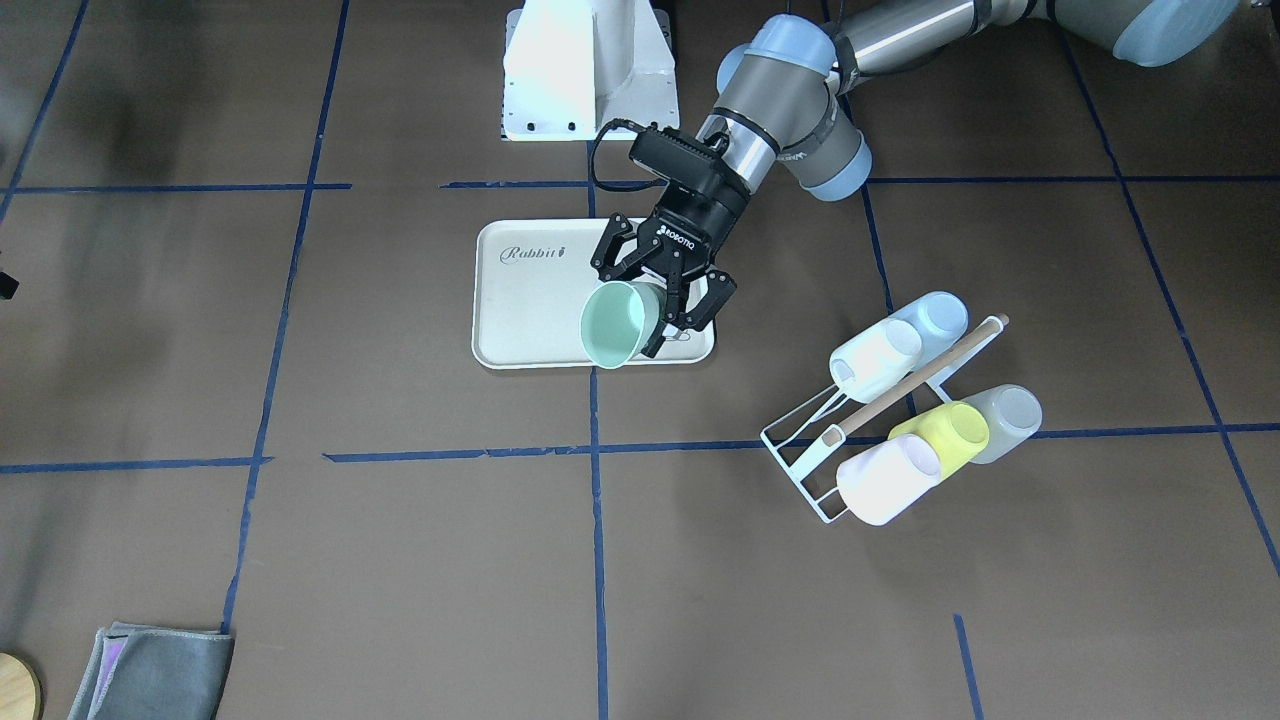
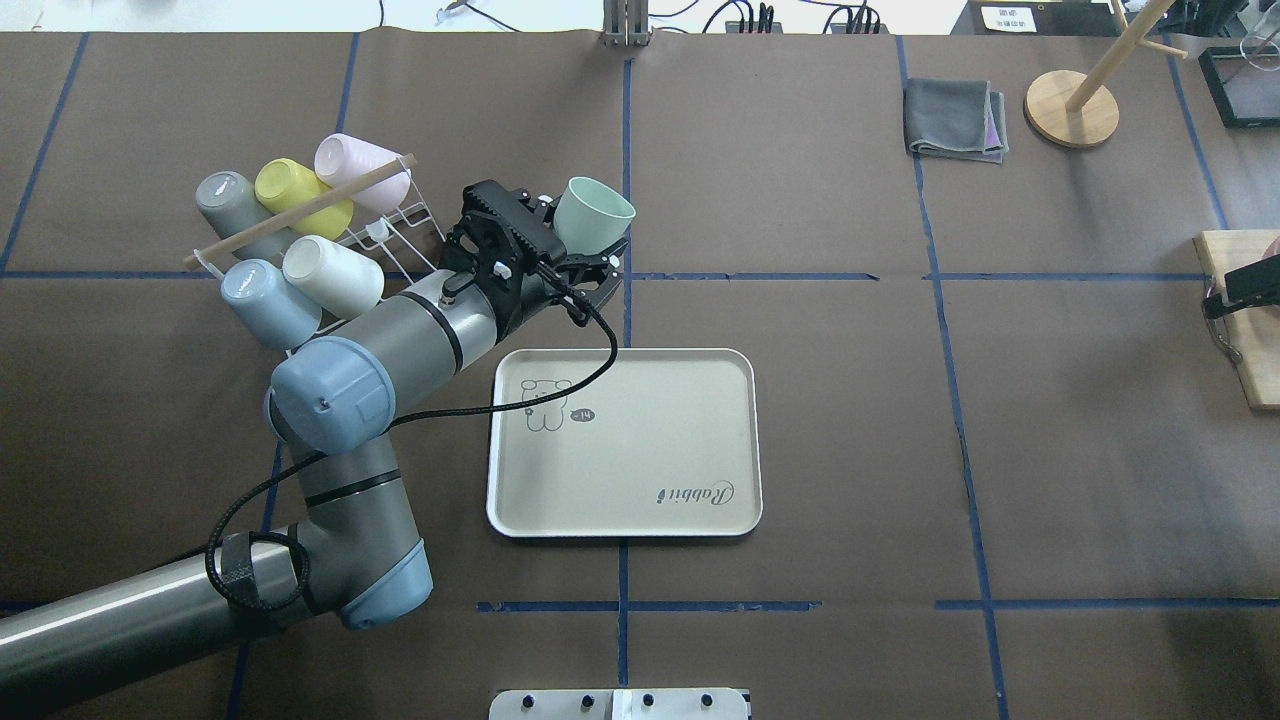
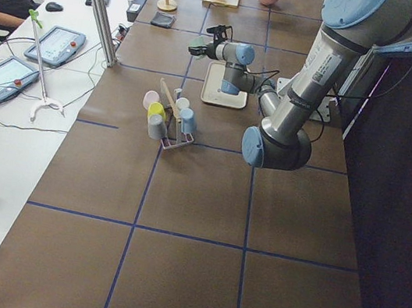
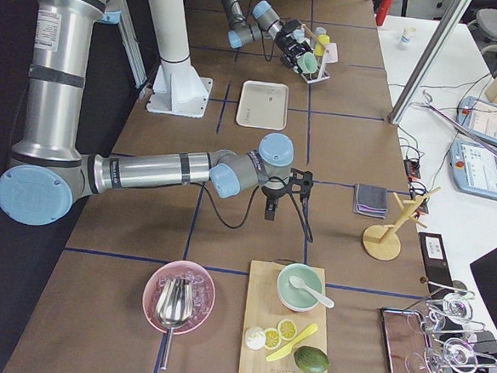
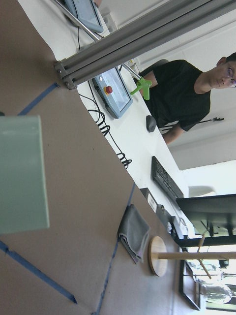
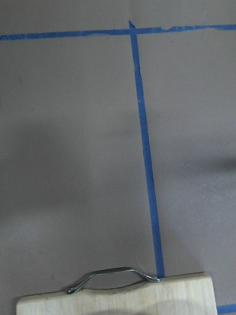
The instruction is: Pick up and place green cup on tray
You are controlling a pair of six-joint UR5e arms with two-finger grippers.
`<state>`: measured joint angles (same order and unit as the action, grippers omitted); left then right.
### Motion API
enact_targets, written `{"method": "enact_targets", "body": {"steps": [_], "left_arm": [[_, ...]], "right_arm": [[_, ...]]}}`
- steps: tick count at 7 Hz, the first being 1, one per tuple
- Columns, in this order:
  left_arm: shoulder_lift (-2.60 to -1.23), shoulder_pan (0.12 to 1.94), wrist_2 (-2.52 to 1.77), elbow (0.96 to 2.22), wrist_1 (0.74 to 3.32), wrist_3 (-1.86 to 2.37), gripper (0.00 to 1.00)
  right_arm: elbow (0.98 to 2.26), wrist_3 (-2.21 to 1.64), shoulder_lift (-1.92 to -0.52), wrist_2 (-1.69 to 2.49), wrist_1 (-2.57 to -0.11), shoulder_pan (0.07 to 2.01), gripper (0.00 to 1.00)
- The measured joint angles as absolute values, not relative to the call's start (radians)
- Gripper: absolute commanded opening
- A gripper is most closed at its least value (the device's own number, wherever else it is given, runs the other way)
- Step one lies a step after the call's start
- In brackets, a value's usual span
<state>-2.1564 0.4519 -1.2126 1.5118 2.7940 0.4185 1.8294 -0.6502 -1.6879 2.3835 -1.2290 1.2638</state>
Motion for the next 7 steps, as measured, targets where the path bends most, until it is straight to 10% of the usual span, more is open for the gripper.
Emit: {"method": "enact_targets", "body": {"steps": [7], "left_arm": [[-2.142, 0.306, -1.05, 1.359, 3.039, 0.397, 0.79]], "right_arm": [[1.828, -0.65, -1.666, 2.383, -1.233, 1.264, 1.0]]}}
